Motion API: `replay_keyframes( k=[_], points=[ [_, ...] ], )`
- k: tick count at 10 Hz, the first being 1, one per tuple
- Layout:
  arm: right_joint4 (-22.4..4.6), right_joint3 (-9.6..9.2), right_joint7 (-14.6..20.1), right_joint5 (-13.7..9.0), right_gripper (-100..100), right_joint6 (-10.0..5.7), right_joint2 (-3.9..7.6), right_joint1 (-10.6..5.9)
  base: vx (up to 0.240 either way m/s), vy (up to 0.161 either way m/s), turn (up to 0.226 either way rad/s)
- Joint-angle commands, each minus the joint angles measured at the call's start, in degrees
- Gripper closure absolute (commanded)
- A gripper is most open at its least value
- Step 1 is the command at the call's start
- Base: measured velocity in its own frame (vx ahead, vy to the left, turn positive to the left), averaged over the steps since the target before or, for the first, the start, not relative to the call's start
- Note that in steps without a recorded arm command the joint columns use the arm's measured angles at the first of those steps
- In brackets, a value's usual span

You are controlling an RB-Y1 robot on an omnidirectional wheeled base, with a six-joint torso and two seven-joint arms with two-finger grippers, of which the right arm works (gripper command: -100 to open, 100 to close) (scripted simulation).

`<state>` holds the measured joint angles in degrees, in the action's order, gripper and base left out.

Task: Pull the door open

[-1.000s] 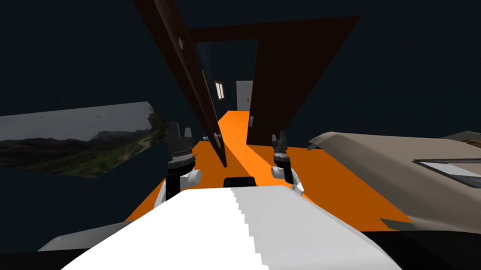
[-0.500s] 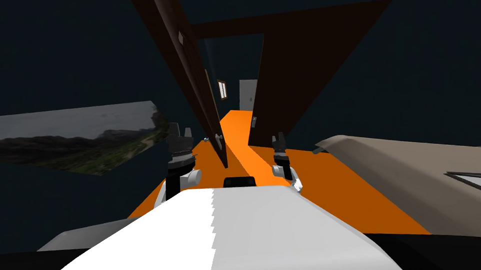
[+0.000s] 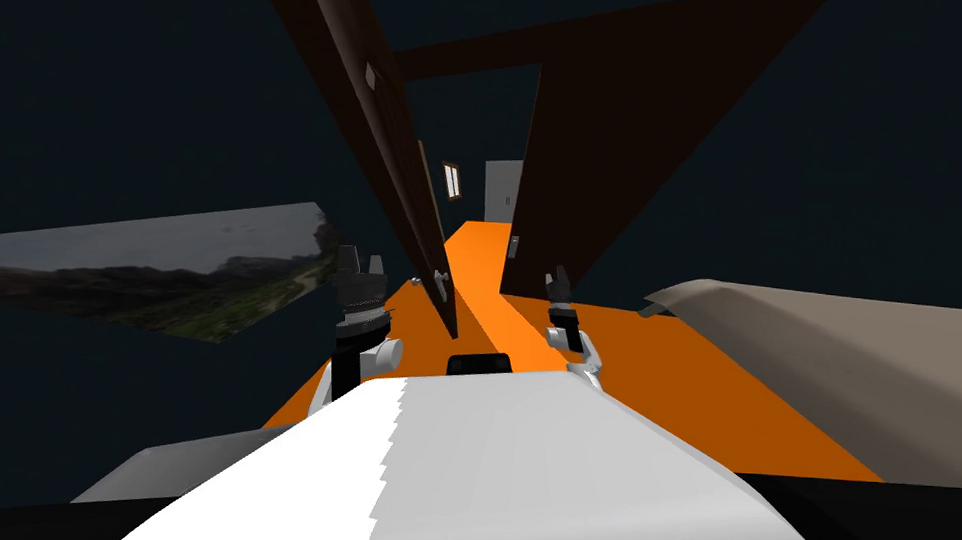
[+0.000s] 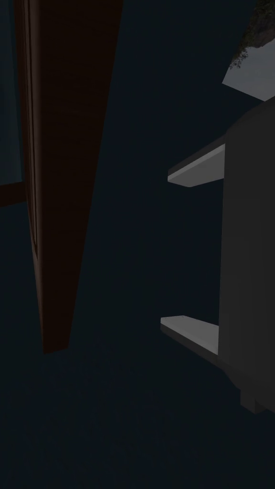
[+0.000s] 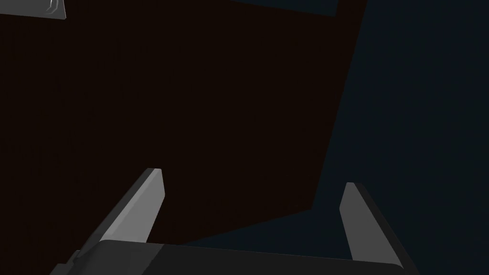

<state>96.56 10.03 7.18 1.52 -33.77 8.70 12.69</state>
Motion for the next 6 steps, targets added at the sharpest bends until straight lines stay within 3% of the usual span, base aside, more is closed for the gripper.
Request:
replay_keyframes(
  k=[1, 3, 4, 6],
  points=[
    [-1.97, 0.52, -0.02, -0.08, -100, 0.19, 0.34, -0.87, 0.055, 0.004, 0.042],
    [-5.73, 2.07, -0.07, -0.28, -100, 0.40, 1.31, -3.28, 0.070, -0.010, 0.102],
    [-6.62, 2.07, -0.07, -0.28, -100, 0.40, 1.31, -3.28, 0.063, -0.003, 0.051],
    [-10.28, 3.64, -0.13, -0.48, -100, 0.62, 2.29, -5.73, 0.067, 0.002, 0.088]
  ],
)
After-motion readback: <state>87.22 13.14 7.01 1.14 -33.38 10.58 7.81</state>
